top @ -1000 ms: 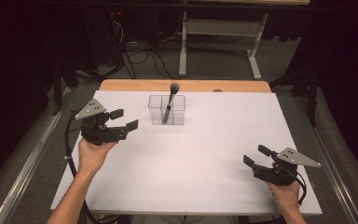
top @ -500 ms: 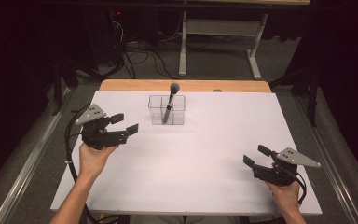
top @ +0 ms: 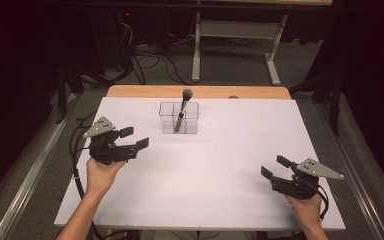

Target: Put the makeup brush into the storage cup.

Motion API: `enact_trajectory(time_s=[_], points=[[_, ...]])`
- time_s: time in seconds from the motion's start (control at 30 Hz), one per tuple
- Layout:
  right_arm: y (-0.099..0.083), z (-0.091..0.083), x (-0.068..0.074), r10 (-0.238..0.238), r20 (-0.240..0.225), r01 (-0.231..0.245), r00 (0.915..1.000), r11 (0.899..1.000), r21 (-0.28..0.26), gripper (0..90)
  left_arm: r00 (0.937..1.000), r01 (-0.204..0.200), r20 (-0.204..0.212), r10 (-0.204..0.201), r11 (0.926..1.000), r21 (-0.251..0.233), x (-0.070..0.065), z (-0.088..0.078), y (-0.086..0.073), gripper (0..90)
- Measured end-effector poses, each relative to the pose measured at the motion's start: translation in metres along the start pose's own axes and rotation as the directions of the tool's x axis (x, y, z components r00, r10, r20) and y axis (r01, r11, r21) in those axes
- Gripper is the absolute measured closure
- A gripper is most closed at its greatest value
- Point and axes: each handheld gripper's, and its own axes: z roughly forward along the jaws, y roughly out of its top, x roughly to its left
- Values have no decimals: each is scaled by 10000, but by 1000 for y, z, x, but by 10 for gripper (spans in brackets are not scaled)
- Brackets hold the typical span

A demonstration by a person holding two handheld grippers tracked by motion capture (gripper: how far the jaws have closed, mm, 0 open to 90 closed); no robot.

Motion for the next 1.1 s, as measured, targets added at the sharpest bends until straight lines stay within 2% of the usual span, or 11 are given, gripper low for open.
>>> enact_trajectory(time_s=[0.33, 0.77, 0.93, 1.1], points=[[0, 0, 0, 0, 17, 0, 10000, 10000, 4, 266, 9998, 211, -69, -211, 9998, 34, 2, -2, -12, 271], [0, -1, 0, 31, 1, -31, 10000, 10000, -8, 266, 9976, 683, -153, -681, 9976, 100, 6, 5, -26, 272], [0, -1, 1, -60, -8, 60, 10000, 10000, -31, 266, 9973, 685, -288, -677, 9973, 254, 5, 8, -30, 272], [0, 0, 0, -28, -32, 28, 10000, 10000, 12, 265, 9980, 442, -468, -423, 9982, 401, 2, 10, -31, 271]])
